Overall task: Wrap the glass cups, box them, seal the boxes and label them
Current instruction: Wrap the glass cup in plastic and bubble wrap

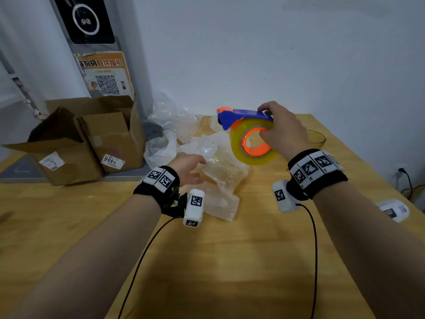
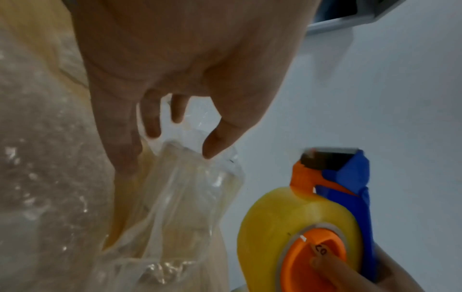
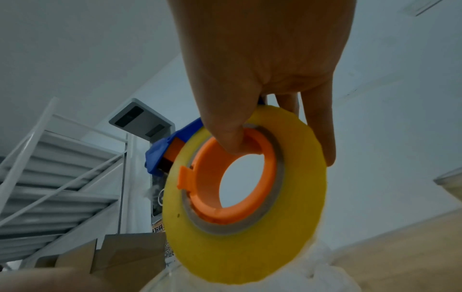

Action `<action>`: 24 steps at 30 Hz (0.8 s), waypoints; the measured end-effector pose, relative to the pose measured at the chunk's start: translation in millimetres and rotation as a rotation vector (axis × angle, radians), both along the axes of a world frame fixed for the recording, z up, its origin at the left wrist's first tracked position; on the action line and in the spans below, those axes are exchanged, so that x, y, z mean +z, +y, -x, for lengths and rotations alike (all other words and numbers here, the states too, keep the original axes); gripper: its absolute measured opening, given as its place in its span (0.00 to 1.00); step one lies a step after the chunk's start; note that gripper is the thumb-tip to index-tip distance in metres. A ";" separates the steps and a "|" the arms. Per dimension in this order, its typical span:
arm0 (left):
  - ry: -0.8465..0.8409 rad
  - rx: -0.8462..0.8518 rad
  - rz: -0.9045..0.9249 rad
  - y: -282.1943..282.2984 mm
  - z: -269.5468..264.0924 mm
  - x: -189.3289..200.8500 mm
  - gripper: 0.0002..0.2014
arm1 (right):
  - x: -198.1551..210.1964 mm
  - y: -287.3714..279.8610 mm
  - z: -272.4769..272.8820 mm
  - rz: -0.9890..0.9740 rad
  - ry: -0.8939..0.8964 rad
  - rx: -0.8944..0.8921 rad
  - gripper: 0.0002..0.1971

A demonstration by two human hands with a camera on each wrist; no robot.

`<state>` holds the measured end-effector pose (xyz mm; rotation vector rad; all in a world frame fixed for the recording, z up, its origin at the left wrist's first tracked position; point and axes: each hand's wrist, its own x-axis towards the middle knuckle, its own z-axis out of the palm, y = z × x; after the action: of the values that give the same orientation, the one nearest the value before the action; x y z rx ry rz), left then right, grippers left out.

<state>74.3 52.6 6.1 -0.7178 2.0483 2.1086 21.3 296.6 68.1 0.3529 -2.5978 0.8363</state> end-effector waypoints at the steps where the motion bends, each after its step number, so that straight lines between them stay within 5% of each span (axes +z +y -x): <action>1: 0.033 0.015 0.052 -1.3 1.3 1.0 0.22 | -0.3 -2.3 0.2 -0.014 0.001 -0.001 0.27; 7: 0.047 0.046 -0.051 -12.4 0.2 -9.3 0.07 | -2.8 -15.7 3.4 -0.144 0.035 -0.005 0.27; 14: -0.048 -0.081 -0.328 -23.4 0.1 -11.0 0.26 | -4.0 -29.1 8.9 -0.324 0.095 0.029 0.27; 20: -0.073 -0.210 -0.389 -25.4 0.4 -10.9 0.27 | -8.9 -40.2 10.8 -0.365 0.109 0.053 0.28; 24: -0.092 -0.186 -0.438 -27.9 3.0 -13.7 0.18 | -8.8 -43.3 11.3 -0.377 0.119 0.063 0.28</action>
<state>71.3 24.7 -7.7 -0.5214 1.4640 2.2497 10.1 253.3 59.3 0.5726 -2.6343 0.3256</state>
